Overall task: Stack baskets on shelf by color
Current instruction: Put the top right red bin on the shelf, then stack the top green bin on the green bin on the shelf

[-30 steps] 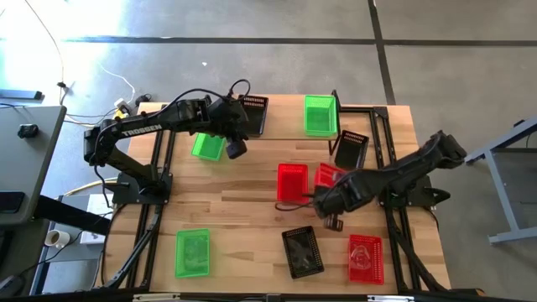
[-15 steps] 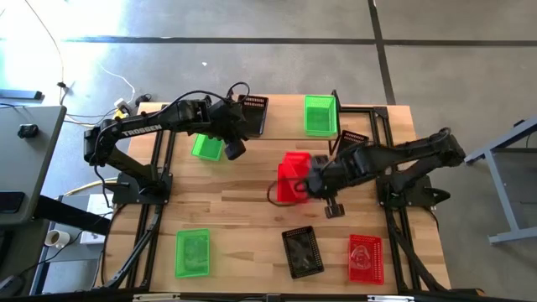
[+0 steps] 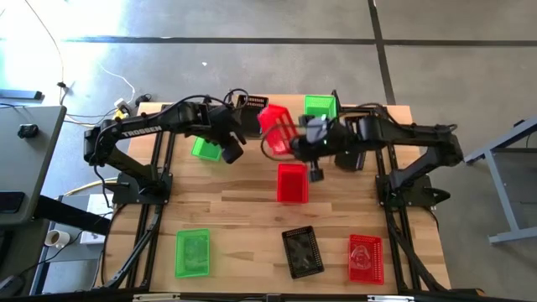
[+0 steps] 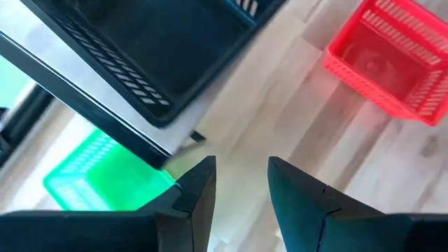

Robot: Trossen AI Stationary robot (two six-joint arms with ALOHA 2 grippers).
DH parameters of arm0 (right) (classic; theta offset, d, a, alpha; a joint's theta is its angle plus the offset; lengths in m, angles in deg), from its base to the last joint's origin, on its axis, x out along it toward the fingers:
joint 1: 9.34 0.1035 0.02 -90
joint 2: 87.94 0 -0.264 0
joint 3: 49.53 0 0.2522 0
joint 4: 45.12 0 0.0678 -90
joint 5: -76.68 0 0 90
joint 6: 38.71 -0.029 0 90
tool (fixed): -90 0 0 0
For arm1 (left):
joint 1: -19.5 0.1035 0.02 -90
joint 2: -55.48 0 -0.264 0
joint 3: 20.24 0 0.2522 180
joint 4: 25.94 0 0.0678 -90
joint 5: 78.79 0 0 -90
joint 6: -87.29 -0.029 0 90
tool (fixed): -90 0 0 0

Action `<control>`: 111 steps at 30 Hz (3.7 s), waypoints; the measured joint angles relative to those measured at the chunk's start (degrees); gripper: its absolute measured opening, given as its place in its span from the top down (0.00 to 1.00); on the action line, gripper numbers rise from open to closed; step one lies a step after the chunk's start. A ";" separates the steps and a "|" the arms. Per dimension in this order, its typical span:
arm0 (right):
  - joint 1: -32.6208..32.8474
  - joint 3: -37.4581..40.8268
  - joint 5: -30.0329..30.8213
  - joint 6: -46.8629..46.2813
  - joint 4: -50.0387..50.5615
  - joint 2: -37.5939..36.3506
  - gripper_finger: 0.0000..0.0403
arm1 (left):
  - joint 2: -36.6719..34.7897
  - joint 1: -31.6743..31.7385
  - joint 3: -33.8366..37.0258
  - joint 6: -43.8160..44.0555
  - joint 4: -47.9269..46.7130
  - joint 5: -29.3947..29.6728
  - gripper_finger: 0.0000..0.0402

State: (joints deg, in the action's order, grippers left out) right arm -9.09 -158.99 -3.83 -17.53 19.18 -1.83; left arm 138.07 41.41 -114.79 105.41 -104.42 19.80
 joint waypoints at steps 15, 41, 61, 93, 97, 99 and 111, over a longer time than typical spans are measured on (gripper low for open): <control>-7.93 -1.85 12.16 -0.10 -23.22 0.77 1.00 | 0.00 -2.88 0.02 1.37 -4.49 -2.13 0.70; -12.13 -16.88 8.09 -8.76 11.76 19.40 1.00 | 0.00 -2.82 0.09 1.44 -4.51 -1.94 0.70; -13.21 -16.92 4.82 -10.09 19.56 24.23 1.00 | 0.00 -2.84 0.11 1.43 -4.52 -1.98 0.70; -13.79 -16.87 4.00 -7.48 18.67 25.43 0.97 | 0.00 -2.82 0.11 2.79 -4.45 -2.68 0.70; -14.17 -16.87 4.00 -7.84 18.12 25.43 0.89 | 0.00 -2.82 0.11 2.79 -4.47 -2.68 0.70; -14.25 -16.87 4.29 -7.78 18.09 25.43 0.85 | 0.00 -2.82 0.11 2.79 -4.47 -2.68 0.70; -14.23 -17.05 3.71 -8.82 17.83 25.30 0.79 | -0.02 -2.82 0.09 2.75 -4.47 -2.57 0.70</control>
State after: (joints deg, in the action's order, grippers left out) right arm -23.31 -176.04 -0.12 -26.35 37.01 23.47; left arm 138.05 38.60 -114.70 108.16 -108.89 17.24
